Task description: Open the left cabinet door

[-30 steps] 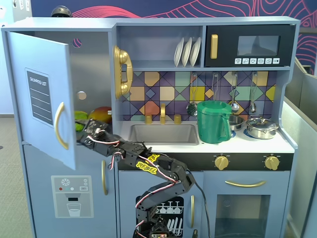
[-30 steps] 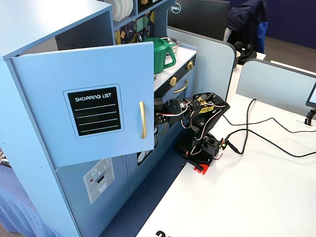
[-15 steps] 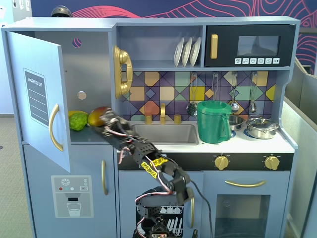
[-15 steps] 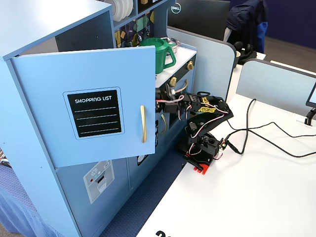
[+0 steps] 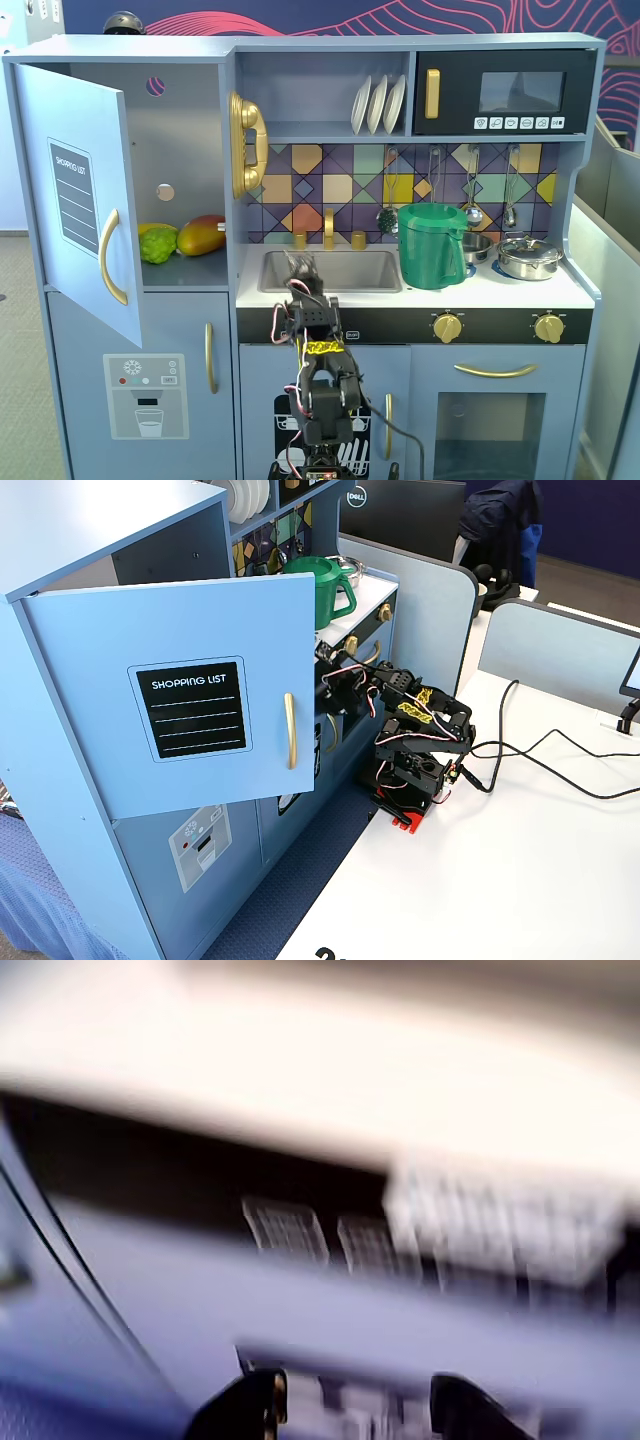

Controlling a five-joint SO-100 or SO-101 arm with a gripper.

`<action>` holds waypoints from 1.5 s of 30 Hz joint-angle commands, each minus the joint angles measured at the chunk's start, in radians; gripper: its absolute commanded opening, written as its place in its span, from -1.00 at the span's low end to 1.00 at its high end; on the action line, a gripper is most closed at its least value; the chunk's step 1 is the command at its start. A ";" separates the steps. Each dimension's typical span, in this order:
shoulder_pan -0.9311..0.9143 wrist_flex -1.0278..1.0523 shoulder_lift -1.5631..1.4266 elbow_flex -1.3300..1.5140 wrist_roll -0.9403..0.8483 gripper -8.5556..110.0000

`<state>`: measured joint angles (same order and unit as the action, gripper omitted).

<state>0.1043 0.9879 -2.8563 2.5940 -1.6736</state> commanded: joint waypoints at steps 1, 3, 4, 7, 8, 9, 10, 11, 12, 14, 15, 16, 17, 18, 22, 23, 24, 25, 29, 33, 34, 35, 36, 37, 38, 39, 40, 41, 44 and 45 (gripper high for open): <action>-0.081 0.104 -0.063 0.121 0.041 -0.66; -0.103 0.141 -0.117 0.192 0.040 -0.66; -0.114 0.153 -0.140 0.224 0.040 -0.66; -0.133 0.199 -0.187 0.288 0.051 -0.66; -0.137 0.212 -0.192 0.304 0.060 -0.66; -0.140 0.218 -0.198 0.319 0.069 -0.66; -0.144 0.221 -0.207 0.337 0.072 -0.66; -0.147 0.225 -0.221 0.356 0.072 -0.66; -0.150 0.232 -0.236 0.376 0.067 -0.66; -0.160 0.256 -0.267 0.400 0.064 -0.66; -0.155 0.265 -0.264 0.400 0.078 -0.66; -0.152 0.273 -0.261 0.400 0.084 -0.66; -0.153 0.285 -0.268 0.400 0.086 -0.66; -0.152 0.296 -0.272 0.400 0.087 -0.66; -0.141 0.411 -0.322 0.402 0.089 -0.68; -0.130 0.426 -0.322 0.402 0.100 -0.68; -0.120 0.442 -0.322 0.402 0.109 -0.68; -0.109 0.454 -0.322 0.402 0.117 -0.68; -0.058 0.466 -0.322 0.402 0.140 -0.68; -0.026 0.543 -0.322 0.403 0.163 -0.76; -0.021 0.541 -0.322 0.403 0.170 -0.79; -0.021 0.541 -0.322 0.403 0.166 -0.83; -0.021 0.541 -0.322 0.403 0.166 -0.85; -0.018 0.541 -0.322 0.403 0.167 -0.85; -0.017 0.541 -0.322 0.403 0.173 -0.85; -0.017 0.541 -0.322 0.403 0.175 -0.86; -0.014 0.541 -0.322 0.403 0.178 -0.86; -0.011 0.540 -0.322 0.403 0.183 -0.86; -0.006 0.538 -0.322 0.403 0.198 -0.86; -0.006 0.537 -0.322 0.403 0.199 -0.86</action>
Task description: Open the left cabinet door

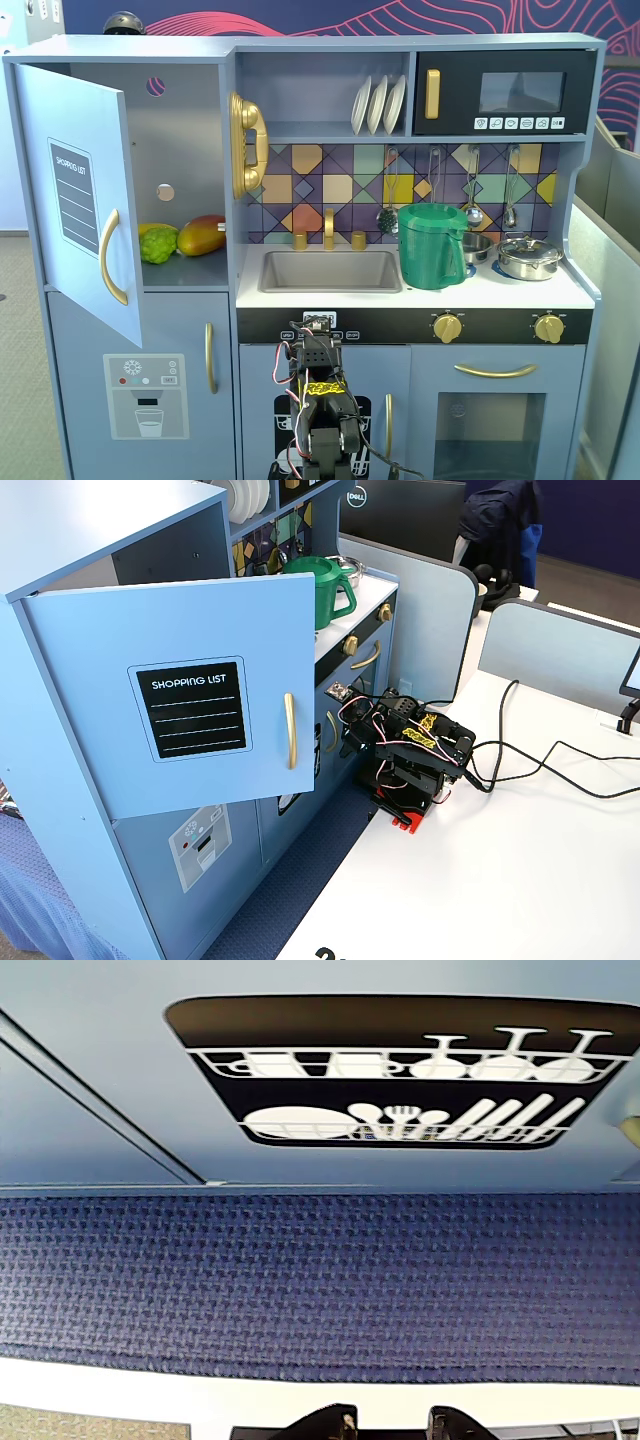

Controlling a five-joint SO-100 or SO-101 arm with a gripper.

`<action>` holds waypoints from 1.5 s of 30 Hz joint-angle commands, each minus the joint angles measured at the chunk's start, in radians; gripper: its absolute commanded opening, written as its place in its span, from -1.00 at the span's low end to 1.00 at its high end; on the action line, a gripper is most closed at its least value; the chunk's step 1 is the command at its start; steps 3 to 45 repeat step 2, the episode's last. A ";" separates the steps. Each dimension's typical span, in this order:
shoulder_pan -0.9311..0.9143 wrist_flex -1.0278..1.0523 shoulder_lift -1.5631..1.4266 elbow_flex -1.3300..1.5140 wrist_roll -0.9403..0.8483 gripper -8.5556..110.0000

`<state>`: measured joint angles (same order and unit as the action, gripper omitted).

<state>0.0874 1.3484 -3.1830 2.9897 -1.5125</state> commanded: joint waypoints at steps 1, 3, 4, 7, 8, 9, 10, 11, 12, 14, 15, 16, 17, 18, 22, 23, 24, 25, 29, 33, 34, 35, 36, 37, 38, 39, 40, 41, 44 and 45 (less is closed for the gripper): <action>0.011 0.176 0.005 0.008 0.040 -0.86; 0.011 0.176 0.005 0.008 0.040 -0.86; 0.011 0.176 0.005 0.008 0.040 -0.86; 0.011 0.176 0.005 0.008 0.040 -0.86; 0.011 0.176 0.005 0.008 0.040 -0.86; 0.011 0.176 0.005 0.008 0.040 -0.86; 0.011 0.176 0.005 0.008 0.040 -0.86; 0.011 0.176 0.005 0.008 0.040 -0.86; 0.011 0.176 0.005 0.008 0.040 -0.86; 0.011 0.176 0.005 0.008 0.040 -0.86; 0.011 0.176 0.005 0.008 0.040 -0.86; 0.011 0.176 0.005 0.008 0.040 -0.86; 0.011 0.176 0.005 0.008 0.040 -0.86; 0.011 0.176 0.005 0.008 0.040 -0.86; 0.011 0.176 0.005 0.008 0.040 -0.86; 0.011 0.176 0.005 0.008 0.040 -0.86; 0.011 0.176 0.005 0.008 0.040 -0.86; 0.011 0.176 0.005 0.008 0.040 -0.86; 0.011 0.176 0.005 0.008 0.040 -0.86; 0.011 0.176 0.005 0.008 0.040 -0.86; 0.011 0.176 0.005 0.008 0.040 -0.86; 0.011 0.176 0.005 0.008 0.040 -0.86; 0.011 0.176 0.005 0.008 0.040 -0.86; 0.011 0.176 0.005 0.008 0.040 -0.86; 0.011 0.176 0.005 0.008 0.040 -0.86; 0.011 0.176 0.005 0.008 0.040 -0.86; 0.011 0.176 0.005 0.008 0.040 -0.86; 0.011 0.176 0.005 0.008 0.040 -0.86; 0.011 0.176 0.005 0.008 0.040 -0.86; 0.011 0.176 0.005 0.008 0.040 -0.86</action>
